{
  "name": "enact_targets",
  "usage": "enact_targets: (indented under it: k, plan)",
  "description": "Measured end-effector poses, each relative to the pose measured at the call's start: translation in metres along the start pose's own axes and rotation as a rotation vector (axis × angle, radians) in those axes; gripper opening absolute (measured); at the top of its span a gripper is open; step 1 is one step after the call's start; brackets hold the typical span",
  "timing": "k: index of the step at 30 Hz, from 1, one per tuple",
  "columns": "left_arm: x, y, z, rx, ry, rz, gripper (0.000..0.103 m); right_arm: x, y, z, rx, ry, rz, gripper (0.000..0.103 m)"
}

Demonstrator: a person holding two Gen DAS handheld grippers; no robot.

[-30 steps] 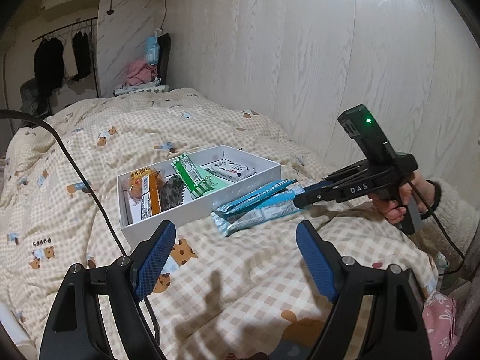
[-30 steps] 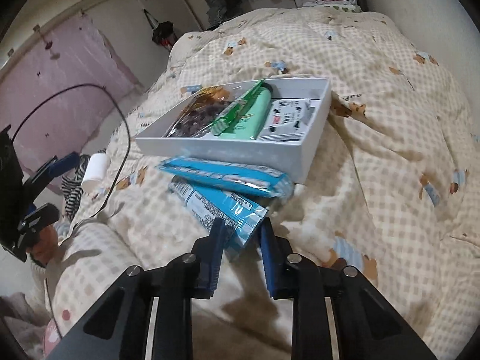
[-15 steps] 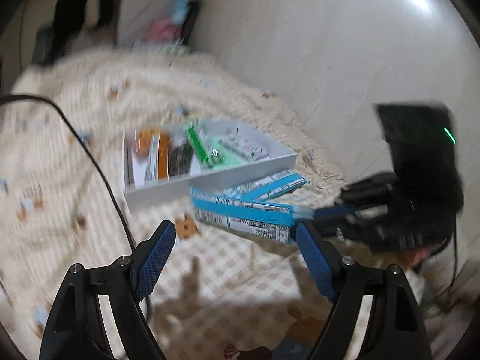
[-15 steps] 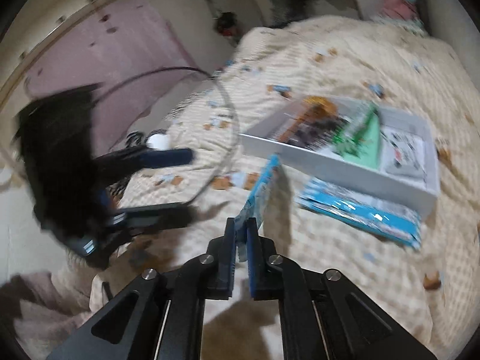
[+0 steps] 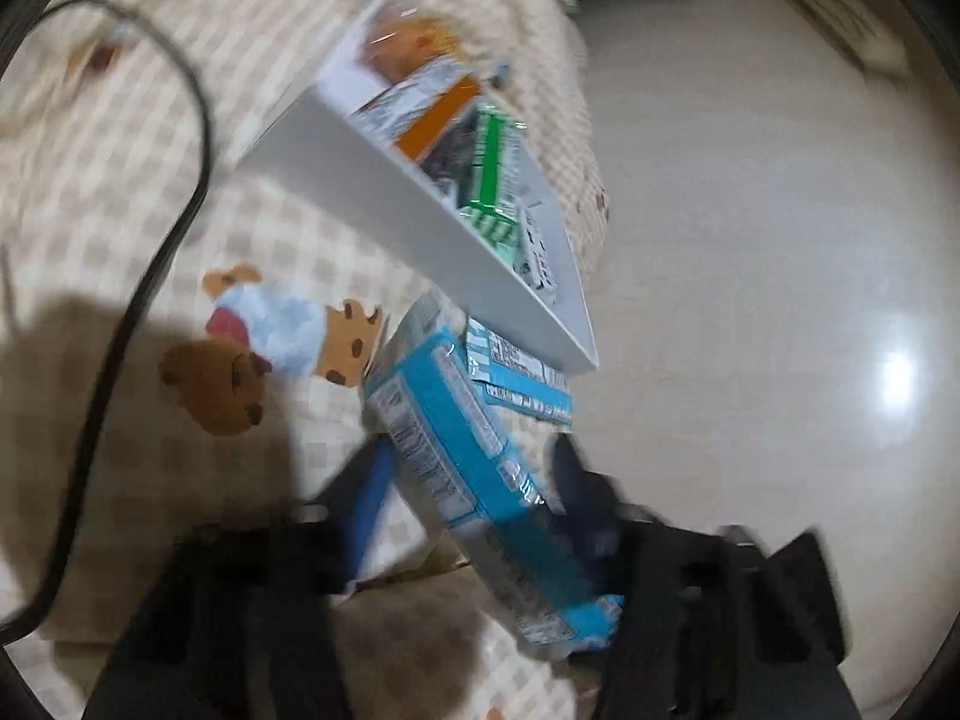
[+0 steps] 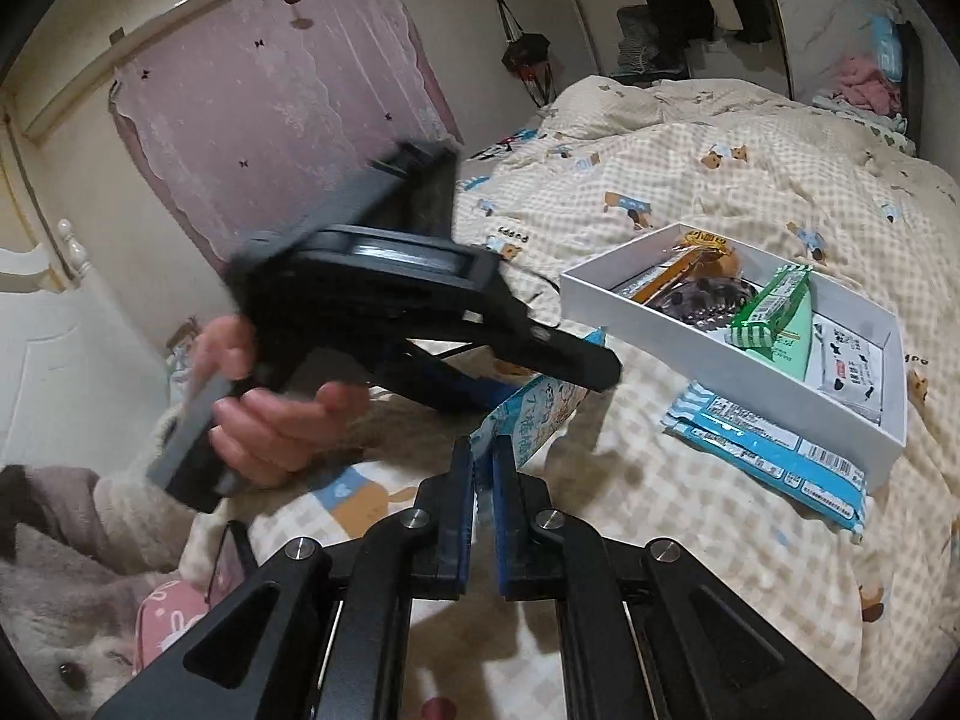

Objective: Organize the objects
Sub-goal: 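Pass the blue packet from the right gripper into the left gripper, then hold the blue packet in the left gripper while the right grasps another blue packet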

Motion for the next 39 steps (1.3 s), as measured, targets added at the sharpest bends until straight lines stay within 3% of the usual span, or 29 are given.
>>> enact_targets:
  k: [3,6,8,12,16,19,21,22,23,24,26,31,36,39]
  plan:
    - [0.008,-0.003,-0.001,0.005,-0.030,-0.047,0.017,-0.001,-0.004,0.001,0.010,-0.010,0.000,0.006]
    - [-0.002,-0.005,-0.017,-0.056,-0.013,0.006,0.014,-0.008,-0.004,0.002,0.025,0.017,0.037,0.007]
    - [-0.013,-0.003,-0.032,-0.125,0.050,0.083,0.013,-0.014,-0.002,-0.002,0.024,0.031,0.056,0.007]
    - [-0.044,-0.007,-0.071,-0.317,0.249,0.296,0.011,-0.032,0.003,-0.020,-0.024,-0.070,0.101,0.007]
    - [-0.068,-0.024,-0.087,-0.439,0.399,0.489,0.011,-0.078,0.013,-0.036,-0.081,-0.173,0.312,0.007]
    - [-0.085,-0.036,-0.081,-0.486,0.524,0.644,0.011,-0.117,0.018,-0.029,-0.054,-0.182,0.496,0.008]
    - [-0.092,-0.037,-0.081,-0.486,0.555,0.708,0.011,-0.140,0.016,-0.021,-0.036,-0.160,0.621,0.010]
    - [-0.092,-0.037,-0.082,-0.474,0.532,0.722,0.011,-0.147,0.016,-0.018,-0.038,-0.150,0.666,0.026]
    - [-0.091,-0.037,-0.079,-0.463,0.518,0.727,0.011,-0.153,0.014,-0.018,-0.053,-0.135,0.702,0.052]
    - [-0.089,-0.038,-0.077,-0.453,0.516,0.731,0.011,-0.154,0.011,-0.020,-0.069,-0.098,0.729,0.060]
    - [-0.088,-0.040,-0.073,-0.451,0.550,0.735,0.011,-0.156,0.009,-0.021,-0.079,-0.073,0.758,0.061]
    - [-0.088,-0.046,-0.068,-0.444,0.553,0.734,0.011,-0.170,0.002,-0.035,-0.101,-0.027,0.883,0.061]
    - [-0.092,-0.047,-0.054,-0.420,0.572,0.767,0.011,-0.181,0.005,-0.049,-0.158,-0.110,0.878,0.060]
    - [-0.094,-0.049,-0.048,-0.411,0.584,0.798,0.011,-0.189,0.010,-0.039,-0.127,-0.091,0.874,0.054]
Point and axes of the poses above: each gripper's, at about its wrist camera, not at the fingertips, and z roughly the way its jaws point, x to its left, y to its top, the point moved 1 cm from there along z, roughly the way its jaws point, and after that the axes turned 15 degrees about z, right-handed, at the moved point
